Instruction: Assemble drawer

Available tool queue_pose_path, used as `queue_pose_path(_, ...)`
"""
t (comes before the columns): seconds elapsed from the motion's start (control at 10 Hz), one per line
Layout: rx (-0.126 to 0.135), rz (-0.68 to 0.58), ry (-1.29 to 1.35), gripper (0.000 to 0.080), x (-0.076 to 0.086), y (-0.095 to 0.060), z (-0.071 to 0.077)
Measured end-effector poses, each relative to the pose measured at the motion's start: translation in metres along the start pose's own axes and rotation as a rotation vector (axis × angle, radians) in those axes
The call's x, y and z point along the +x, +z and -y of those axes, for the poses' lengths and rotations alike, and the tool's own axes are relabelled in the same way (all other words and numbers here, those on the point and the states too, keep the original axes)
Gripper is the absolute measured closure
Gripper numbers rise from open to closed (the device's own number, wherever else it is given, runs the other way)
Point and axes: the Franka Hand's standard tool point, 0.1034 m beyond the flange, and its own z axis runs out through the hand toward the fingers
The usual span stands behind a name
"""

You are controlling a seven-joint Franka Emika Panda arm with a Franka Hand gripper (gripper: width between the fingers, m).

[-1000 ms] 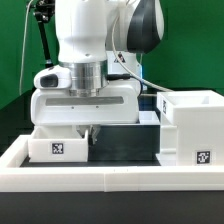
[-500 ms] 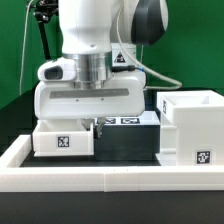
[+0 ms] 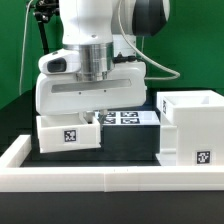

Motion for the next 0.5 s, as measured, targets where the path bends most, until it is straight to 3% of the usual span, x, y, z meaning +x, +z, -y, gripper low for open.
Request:
queue_pose_path(0.3, -0.018, -0.009, -0.374, 0.0757, 0.016, -0.006, 0.001)
queue_pose_path(0.5, -0.023, -0.005, -0.515, 0.0757, 0.018, -0.005, 0.001)
